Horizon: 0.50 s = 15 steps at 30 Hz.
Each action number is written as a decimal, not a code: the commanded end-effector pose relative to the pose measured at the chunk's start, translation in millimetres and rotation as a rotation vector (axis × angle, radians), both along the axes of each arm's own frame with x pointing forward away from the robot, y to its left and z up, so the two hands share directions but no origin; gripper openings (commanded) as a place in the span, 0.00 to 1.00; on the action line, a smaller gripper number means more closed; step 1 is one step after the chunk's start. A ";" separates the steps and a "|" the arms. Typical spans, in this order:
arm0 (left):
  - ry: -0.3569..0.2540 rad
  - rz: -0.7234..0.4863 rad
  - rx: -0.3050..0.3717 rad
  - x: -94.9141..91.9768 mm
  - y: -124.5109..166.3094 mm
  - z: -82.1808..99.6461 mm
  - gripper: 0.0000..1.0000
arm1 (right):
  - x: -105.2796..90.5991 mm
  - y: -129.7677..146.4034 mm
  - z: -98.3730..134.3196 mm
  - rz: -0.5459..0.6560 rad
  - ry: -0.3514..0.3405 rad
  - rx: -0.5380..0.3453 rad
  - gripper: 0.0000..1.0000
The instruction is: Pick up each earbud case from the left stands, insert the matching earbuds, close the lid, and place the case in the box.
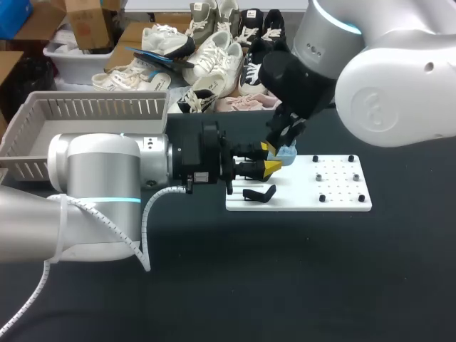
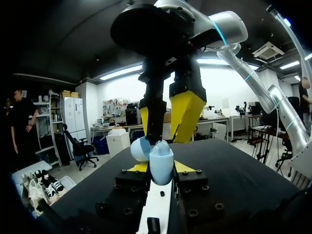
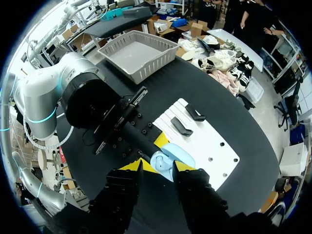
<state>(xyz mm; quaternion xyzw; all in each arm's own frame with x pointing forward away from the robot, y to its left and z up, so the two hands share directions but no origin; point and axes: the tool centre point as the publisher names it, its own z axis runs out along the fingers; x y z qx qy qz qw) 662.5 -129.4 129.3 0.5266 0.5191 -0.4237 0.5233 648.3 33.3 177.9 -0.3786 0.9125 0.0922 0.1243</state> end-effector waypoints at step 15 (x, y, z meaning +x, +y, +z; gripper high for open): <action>-0.003 0.007 -0.003 -1.4 -0.4 -0.3 0.00 | 29.2 -5.9 32.1 -0.116 -0.091 0.045 0.38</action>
